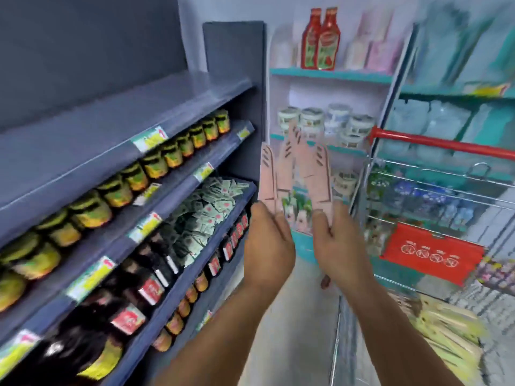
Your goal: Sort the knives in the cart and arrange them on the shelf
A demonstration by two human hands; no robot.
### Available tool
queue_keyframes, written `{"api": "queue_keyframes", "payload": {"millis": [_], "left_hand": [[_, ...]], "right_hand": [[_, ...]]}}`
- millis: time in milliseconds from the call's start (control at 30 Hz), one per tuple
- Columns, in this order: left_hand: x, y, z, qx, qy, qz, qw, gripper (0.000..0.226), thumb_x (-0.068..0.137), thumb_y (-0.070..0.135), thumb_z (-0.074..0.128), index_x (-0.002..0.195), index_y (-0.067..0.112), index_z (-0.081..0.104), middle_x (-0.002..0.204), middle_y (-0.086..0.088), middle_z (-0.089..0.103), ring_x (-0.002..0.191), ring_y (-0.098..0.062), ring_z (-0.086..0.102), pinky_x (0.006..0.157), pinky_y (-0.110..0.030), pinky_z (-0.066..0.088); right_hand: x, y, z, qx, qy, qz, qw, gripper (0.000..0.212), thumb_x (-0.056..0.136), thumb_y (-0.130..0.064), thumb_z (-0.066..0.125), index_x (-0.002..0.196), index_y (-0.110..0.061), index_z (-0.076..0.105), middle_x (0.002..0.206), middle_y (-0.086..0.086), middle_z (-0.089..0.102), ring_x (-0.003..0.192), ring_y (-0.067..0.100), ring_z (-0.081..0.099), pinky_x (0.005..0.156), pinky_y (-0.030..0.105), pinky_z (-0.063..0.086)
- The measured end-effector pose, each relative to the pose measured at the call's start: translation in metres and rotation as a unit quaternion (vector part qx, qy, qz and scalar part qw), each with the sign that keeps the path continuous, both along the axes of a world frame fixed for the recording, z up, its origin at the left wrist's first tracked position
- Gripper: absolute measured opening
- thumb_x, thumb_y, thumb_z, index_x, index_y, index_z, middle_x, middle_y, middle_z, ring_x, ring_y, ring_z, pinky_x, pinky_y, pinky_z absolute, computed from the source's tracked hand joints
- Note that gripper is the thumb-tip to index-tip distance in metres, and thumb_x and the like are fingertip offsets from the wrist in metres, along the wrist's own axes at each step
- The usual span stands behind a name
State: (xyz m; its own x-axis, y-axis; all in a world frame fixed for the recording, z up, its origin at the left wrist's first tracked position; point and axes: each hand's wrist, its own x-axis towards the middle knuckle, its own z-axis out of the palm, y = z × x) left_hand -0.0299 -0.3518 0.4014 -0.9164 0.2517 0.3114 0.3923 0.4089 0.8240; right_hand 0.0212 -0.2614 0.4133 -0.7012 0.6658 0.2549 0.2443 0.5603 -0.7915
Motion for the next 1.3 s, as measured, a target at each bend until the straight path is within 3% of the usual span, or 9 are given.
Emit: {"api": "queue_keyframes", "payload": {"millis": [167,333,433,600,700,800,967,1100,1300], "left_hand": [[-0.031,-0.134,0.039,0.026,0.061,0.085,0.994,0.017,0.097,0.021,0.043,0.085,0.015,0.034,0.076,-0.002,0.042,0.071,-0.026,0.043,0.061,-0.031,0.025],[-0.044,-0.253,0.071,0.013,0.075,0.192,0.979,0.017,0.097,0.020,0.043,0.084,0.011,0.037,0.084,-0.006,0.043,0.070,-0.021,0.038,0.060,-0.028,0.023],[-0.047,-0.311,0.090,-0.003,0.059,0.256,0.965,0.016,0.097,0.019,0.042,0.085,0.011,0.036,0.088,-0.006,0.040,0.070,-0.026,0.042,0.064,-0.036,0.032],[-0.053,-0.393,0.113,-0.059,0.018,0.353,0.934,0.008,0.099,0.017,0.038,0.095,0.010,0.040,0.101,-0.005,0.037,0.059,-0.018,0.039,0.062,-0.034,0.032],[-0.060,-0.433,0.119,-0.091,-0.026,0.404,0.910,0.016,0.098,0.014,0.038,0.110,0.007,0.044,0.114,-0.010,0.038,0.072,-0.029,0.048,0.070,-0.037,0.042],[-0.070,-0.463,0.117,-0.126,-0.063,0.437,0.888,0.025,0.097,0.011,0.039,0.121,0.005,0.044,0.125,-0.013,0.036,0.086,-0.034,0.054,0.078,-0.038,0.045],[-0.093,-0.488,0.111,-0.150,-0.140,0.469,0.859,0.024,0.096,0.008,0.039,0.119,0.003,0.046,0.125,-0.015,0.036,0.067,-0.024,0.043,0.067,-0.035,0.043],[-0.112,-0.490,0.100,-0.184,-0.158,0.489,0.838,0.042,0.092,0.010,0.049,0.131,0.001,0.033,0.130,-0.014,0.033,0.102,-0.032,0.053,0.071,-0.035,0.043],[-0.126,-0.495,0.080,-0.323,-0.121,0.465,0.815,0.054,0.098,0.030,0.034,0.146,0.010,0.020,0.148,-0.010,0.023,0.134,-0.030,0.023,0.110,-0.038,0.020]], "right_hand": [[-0.041,-0.124,0.042,0.014,0.022,0.101,0.995,0.020,0.099,-0.021,0.041,0.106,-0.006,0.052,0.099,0.021,0.063,0.094,0.037,0.058,0.067,0.037,0.032],[-0.074,-0.233,0.070,0.024,0.030,0.215,0.976,0.012,0.099,-0.026,0.040,0.099,-0.017,0.048,0.081,-0.002,0.052,0.085,0.032,0.056,0.061,0.032,0.028],[-0.092,-0.289,0.084,0.036,0.033,0.288,0.956,0.015,0.100,-0.027,0.039,0.104,-0.017,0.049,0.073,-0.010,0.045,0.066,0.015,0.046,0.057,0.033,0.027],[-0.125,-0.368,0.100,0.050,0.025,0.383,0.922,0.012,0.099,-0.024,0.038,0.099,-0.016,0.047,0.079,0.002,0.058,0.077,0.030,0.053,0.064,0.037,0.040],[-0.148,-0.407,0.103,0.067,0.017,0.425,0.902,0.012,0.099,-0.022,0.036,0.102,-0.019,0.047,0.086,0.004,0.061,0.081,0.031,0.054,0.068,0.039,0.045],[-0.173,-0.438,0.104,0.103,-0.005,0.439,0.893,0.014,0.101,-0.021,0.033,0.102,-0.018,0.047,0.085,0.001,0.053,0.077,0.027,0.047,0.063,0.033,0.034],[-0.217,-0.472,0.098,0.190,-0.041,0.431,0.881,0.018,0.102,-0.018,0.031,0.112,-0.016,0.045,0.104,0.008,0.060,0.083,0.027,0.054,0.063,0.032,0.037],[-0.241,-0.488,0.089,0.256,-0.115,0.442,0.852,0.037,0.098,-0.013,0.040,0.135,-0.017,0.034,0.123,0.010,0.046,0.105,0.028,0.052,0.077,0.035,0.043],[-0.254,-0.499,0.072,0.331,-0.175,0.485,0.790,0.058,0.100,-0.043,0.030,0.150,-0.019,0.016,0.145,0.008,0.024,0.128,0.029,0.027,0.106,0.040,0.028]]}}
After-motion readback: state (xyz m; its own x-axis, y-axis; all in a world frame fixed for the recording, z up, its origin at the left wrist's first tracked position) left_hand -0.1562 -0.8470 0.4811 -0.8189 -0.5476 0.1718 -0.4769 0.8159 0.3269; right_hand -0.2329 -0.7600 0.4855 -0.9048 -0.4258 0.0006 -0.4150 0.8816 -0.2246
